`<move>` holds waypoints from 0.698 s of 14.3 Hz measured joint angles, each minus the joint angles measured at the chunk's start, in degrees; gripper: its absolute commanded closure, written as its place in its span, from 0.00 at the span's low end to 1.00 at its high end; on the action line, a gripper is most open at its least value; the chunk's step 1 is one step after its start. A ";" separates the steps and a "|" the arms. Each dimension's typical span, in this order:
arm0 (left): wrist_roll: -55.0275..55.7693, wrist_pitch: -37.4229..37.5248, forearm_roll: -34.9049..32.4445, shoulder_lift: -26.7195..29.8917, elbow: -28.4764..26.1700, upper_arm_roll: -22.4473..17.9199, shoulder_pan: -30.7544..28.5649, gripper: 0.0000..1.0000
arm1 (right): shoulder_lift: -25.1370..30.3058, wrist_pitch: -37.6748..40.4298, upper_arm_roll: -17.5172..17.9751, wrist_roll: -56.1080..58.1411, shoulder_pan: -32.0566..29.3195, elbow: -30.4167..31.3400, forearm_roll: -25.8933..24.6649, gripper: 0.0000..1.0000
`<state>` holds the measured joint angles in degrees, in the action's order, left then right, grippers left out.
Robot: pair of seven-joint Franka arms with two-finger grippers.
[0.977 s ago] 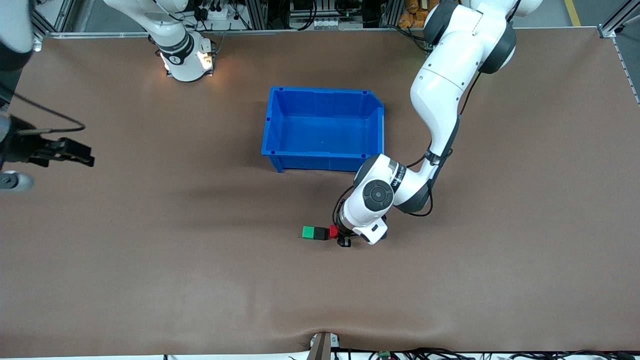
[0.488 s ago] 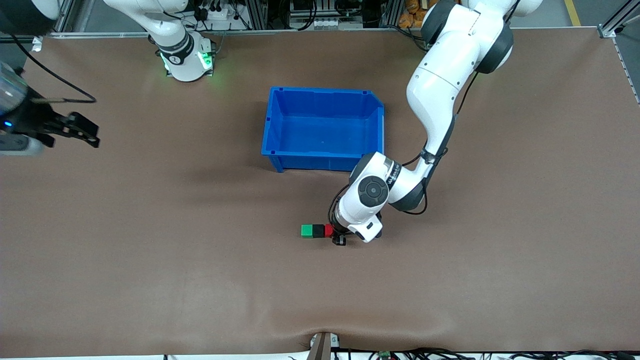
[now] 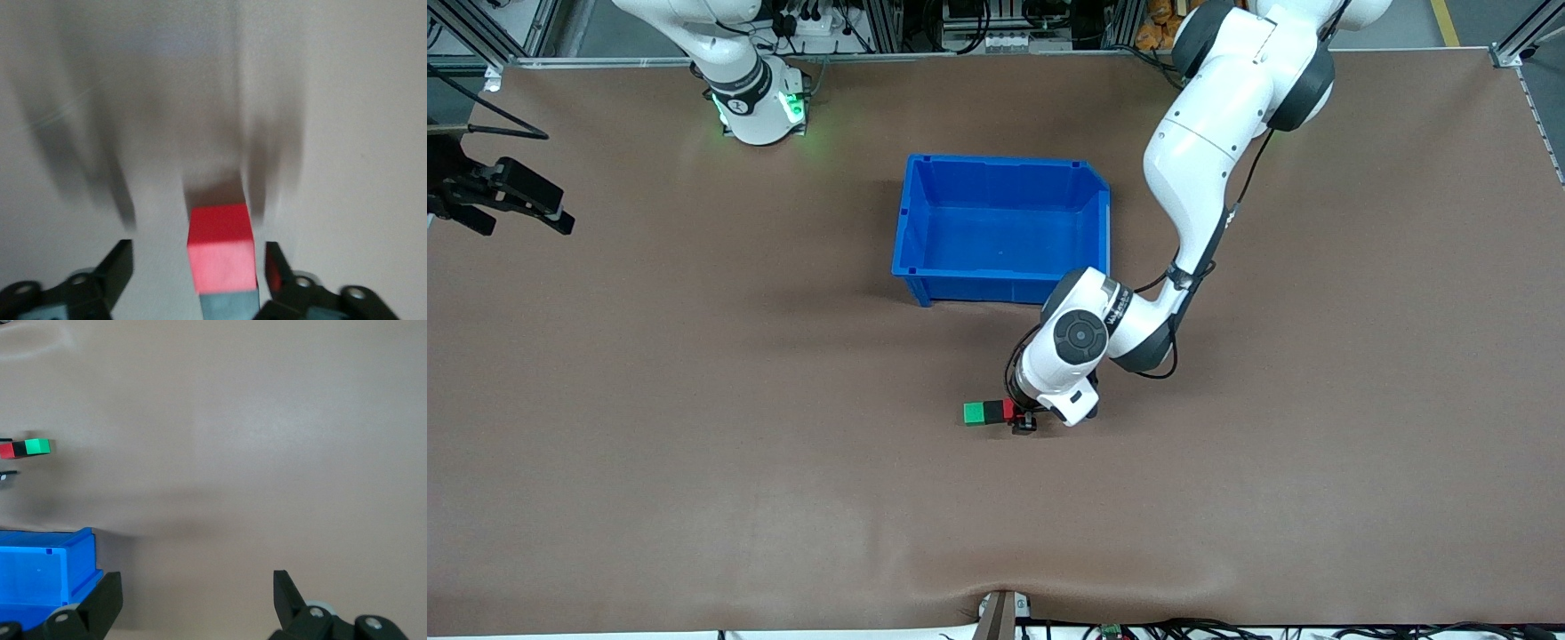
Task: Attach green and red cubes to black cube
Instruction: 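Press the red cube against the black cube while the right gripper withdraws, then open the left gripper and lift it away from the cubes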
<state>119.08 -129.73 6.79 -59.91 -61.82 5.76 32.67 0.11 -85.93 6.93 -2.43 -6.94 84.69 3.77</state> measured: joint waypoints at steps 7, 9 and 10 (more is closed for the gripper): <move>-4.67 16.18 0.00 13.24 1.32 0.04 -2.39 0.00 | -0.24 0.00 0.43 4.21 -0.01 -0.37 -1.41 0.00; -9.81 19.79 0.00 16.27 1.37 0.01 -4.04 0.00 | -0.26 0.00 0.47 6.48 -0.01 -0.42 -2.05 0.00; -13.72 22.18 0.00 17.92 1.38 -0.01 -4.94 0.00 | -0.27 0.00 0.45 6.88 -0.02 -0.43 -2.22 0.00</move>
<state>105.36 -107.55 6.79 -41.99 -60.45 5.75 27.73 -0.16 -85.93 7.38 4.45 -6.96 84.26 1.55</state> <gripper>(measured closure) 0.000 0.000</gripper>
